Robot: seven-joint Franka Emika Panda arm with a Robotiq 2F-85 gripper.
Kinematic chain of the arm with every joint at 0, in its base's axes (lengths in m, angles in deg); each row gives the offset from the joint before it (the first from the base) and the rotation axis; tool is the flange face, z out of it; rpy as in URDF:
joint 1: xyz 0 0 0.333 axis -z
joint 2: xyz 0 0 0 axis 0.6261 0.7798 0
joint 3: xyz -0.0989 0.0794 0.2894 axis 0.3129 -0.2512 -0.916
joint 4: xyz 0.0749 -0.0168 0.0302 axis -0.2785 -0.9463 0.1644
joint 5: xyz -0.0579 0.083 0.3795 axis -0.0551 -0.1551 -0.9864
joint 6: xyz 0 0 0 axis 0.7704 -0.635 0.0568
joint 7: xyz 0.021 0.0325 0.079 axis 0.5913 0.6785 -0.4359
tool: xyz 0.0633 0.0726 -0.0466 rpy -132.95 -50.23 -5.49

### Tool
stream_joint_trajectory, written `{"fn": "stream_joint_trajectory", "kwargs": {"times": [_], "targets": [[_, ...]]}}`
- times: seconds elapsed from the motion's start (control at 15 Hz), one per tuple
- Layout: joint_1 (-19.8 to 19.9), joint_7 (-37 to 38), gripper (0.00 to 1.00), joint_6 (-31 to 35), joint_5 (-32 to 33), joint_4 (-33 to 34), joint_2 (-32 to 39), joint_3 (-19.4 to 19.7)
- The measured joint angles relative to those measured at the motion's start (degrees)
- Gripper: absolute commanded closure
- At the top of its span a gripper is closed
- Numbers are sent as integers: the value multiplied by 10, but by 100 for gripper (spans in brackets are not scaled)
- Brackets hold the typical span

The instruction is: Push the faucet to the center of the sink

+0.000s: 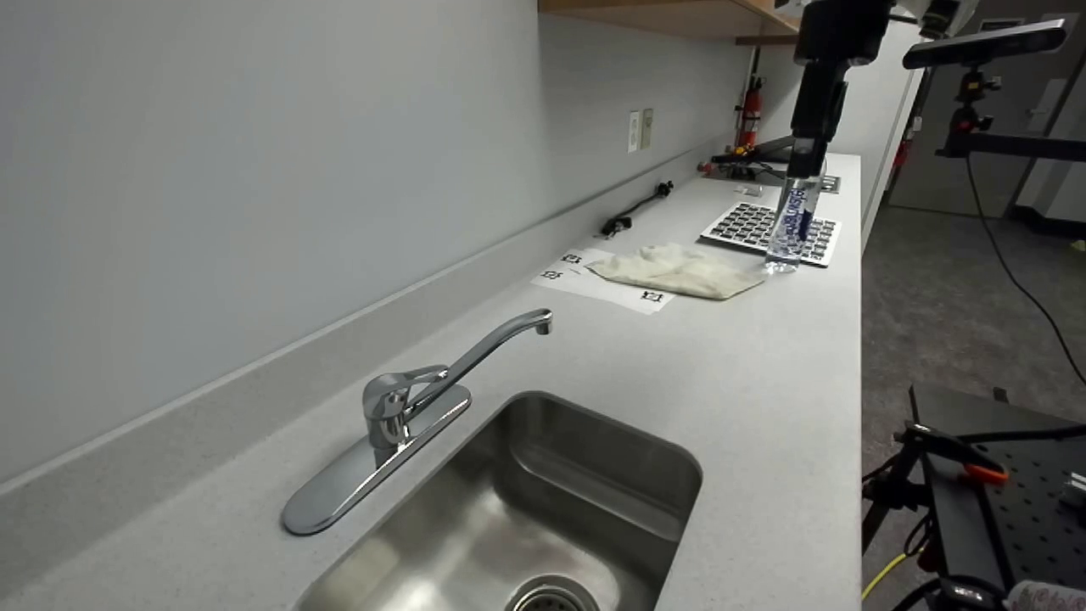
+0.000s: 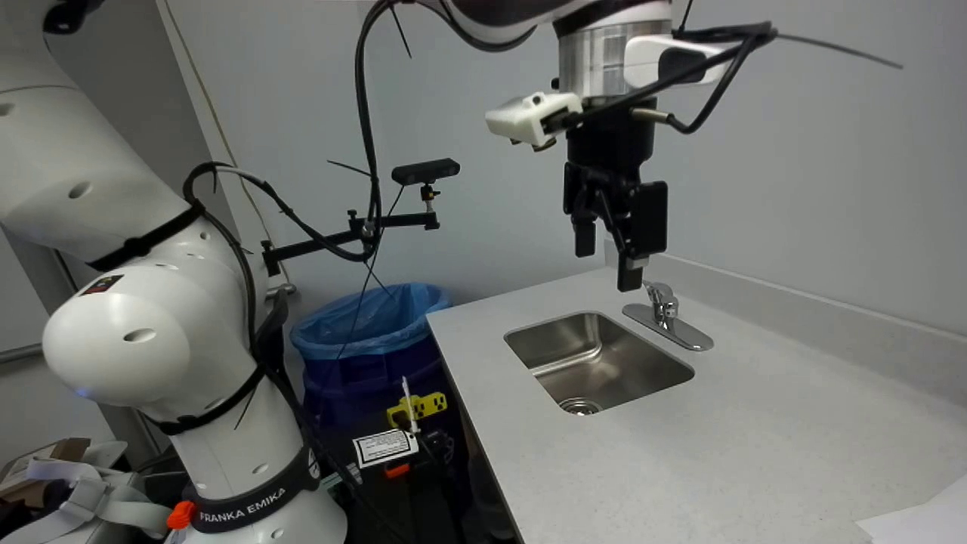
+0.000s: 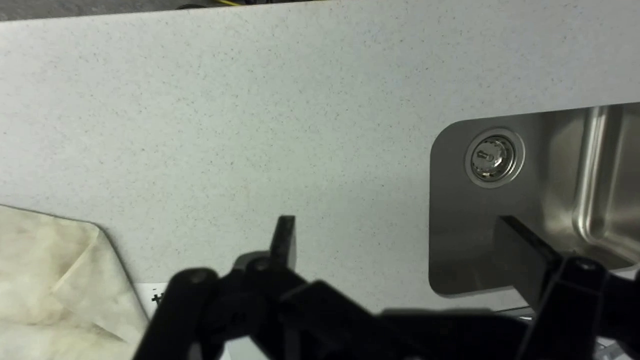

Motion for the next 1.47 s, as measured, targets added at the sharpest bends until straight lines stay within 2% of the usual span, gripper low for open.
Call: {"fn": "stream_joint_trajectory", "kwargs": {"times": [0.27,1.2,1.47], "targets": [[-5,0,0,44,0,-31,13,-23],[-5,2,0,45,0,-33,19,-28],[-13,9,0,93,-18,-35,42,-42]]}}
